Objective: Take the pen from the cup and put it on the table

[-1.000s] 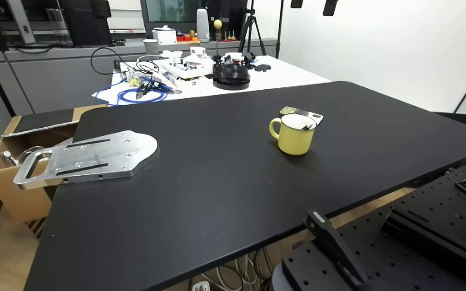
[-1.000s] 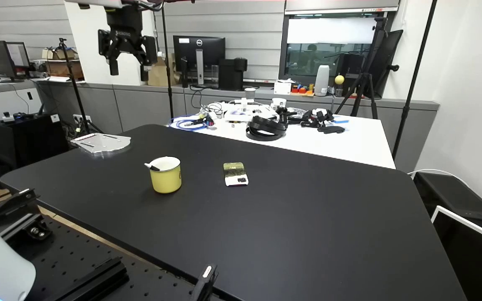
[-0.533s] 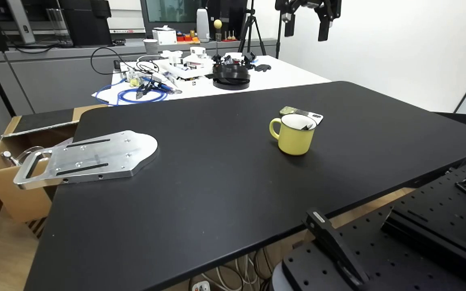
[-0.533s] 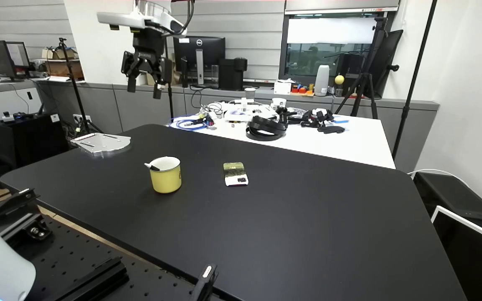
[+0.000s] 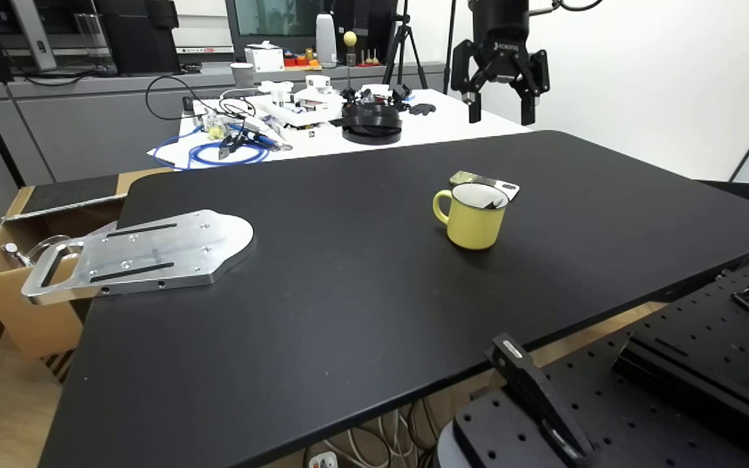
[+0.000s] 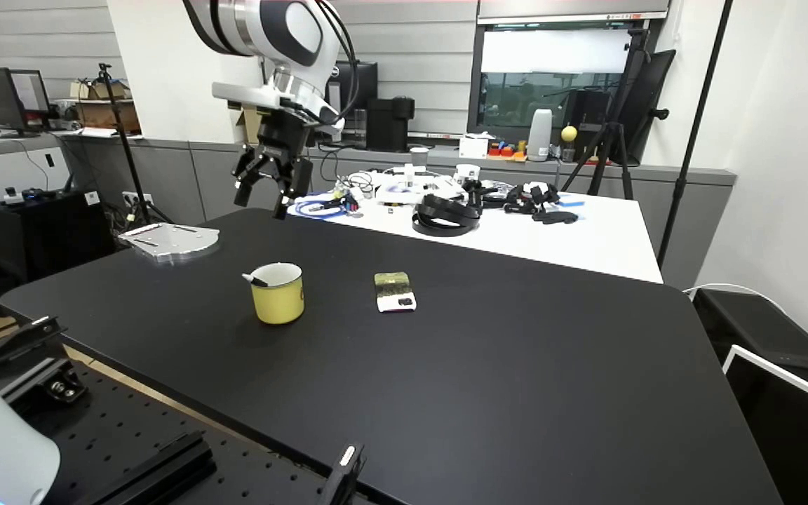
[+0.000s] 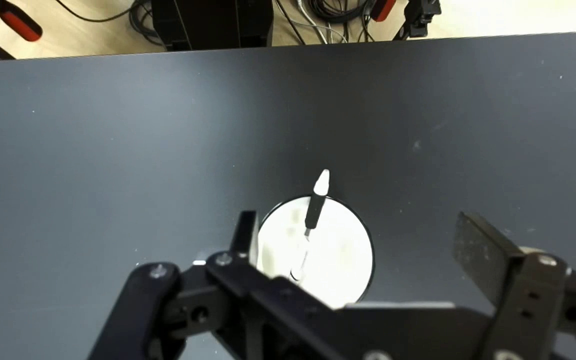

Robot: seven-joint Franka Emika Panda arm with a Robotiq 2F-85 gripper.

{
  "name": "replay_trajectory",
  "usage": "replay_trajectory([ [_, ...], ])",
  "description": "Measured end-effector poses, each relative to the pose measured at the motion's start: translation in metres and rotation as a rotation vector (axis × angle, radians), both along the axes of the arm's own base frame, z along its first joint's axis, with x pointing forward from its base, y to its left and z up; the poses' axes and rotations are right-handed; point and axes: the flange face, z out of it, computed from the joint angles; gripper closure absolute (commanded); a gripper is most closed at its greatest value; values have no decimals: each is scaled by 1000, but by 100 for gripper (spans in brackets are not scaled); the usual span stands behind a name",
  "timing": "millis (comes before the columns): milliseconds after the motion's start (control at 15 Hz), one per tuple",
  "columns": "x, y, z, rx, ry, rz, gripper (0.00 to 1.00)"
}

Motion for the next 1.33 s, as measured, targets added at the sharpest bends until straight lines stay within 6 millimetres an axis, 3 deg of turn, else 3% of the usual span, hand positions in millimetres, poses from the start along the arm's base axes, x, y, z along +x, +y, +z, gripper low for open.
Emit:
replay_trajectory([
  [467, -9, -4, -49, 1, 128, -5, 0],
  [1333, -18, 0, -100, 9, 192, -19, 0],
])
